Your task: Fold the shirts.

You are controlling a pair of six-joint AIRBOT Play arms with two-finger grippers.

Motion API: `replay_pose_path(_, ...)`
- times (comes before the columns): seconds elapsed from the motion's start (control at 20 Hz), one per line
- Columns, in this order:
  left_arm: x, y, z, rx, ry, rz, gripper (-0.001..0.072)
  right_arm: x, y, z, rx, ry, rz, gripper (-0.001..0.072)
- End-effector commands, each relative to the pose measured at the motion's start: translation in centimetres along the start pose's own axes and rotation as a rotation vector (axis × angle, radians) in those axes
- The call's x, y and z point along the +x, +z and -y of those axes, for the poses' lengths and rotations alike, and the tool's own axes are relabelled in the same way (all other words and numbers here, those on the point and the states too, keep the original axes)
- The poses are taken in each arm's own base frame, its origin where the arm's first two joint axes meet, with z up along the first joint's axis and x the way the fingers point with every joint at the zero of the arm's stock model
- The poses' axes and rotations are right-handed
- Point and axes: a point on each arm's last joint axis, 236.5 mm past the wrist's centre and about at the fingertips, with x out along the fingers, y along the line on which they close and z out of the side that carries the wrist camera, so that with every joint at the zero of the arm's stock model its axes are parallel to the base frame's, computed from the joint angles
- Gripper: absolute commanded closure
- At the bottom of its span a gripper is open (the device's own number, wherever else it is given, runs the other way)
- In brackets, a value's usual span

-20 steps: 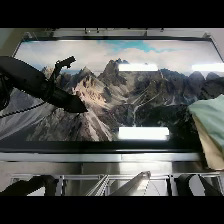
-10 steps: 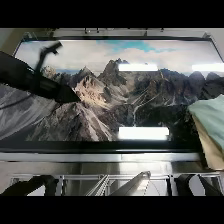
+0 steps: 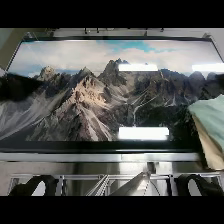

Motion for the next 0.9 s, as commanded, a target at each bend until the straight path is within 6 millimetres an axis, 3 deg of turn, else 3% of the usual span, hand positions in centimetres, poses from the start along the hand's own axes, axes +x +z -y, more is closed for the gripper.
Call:
replay_pose_path(0.0, 3.5, -7.9, -1.7, -0.08, 0.036, 0.098, 0.0684, 1.2, -8.3, -1.3, -0.114, 0.124, 0.078, 0.0693)
replay_pose_path(0.05, 4.8, -10.9, -1.8, -0.101, 0.038, 0.084, 0.0684, 2.1, -11.5, -0.3, -0.1, 0.13, 0.074, 0.0693)
replay_pose_path(0.1, 5.4, -12.7, -1.4, -0.104, 0.029, 0.081, 0.0684, 2.6, -13.4, 0.3, -0.079, 0.14, 0.077, 0.0693)
replay_pose_path(0.2, 5.8, -14.0, -0.1, -0.093, 0.001, 0.103, 0.0684, 3.0, -15.0, 0.6, -0.052, 0.153, 0.074, 0.0693)
replay_pose_path(0.45, 5.5, -13.8, 2.2, -0.01, -0.045, 0.144, 0.0684, 3.2, -15.6, 0.6, -0.072, 0.155, 0.05, 0.0691)
replay_pose_path(0.85, 9.0, -16.8, 3.4, -0.034, -0.118, -0.042, 0.0689, 3.2, -15.7, 0.5, -0.073, 0.157, 0.046, 0.0691)
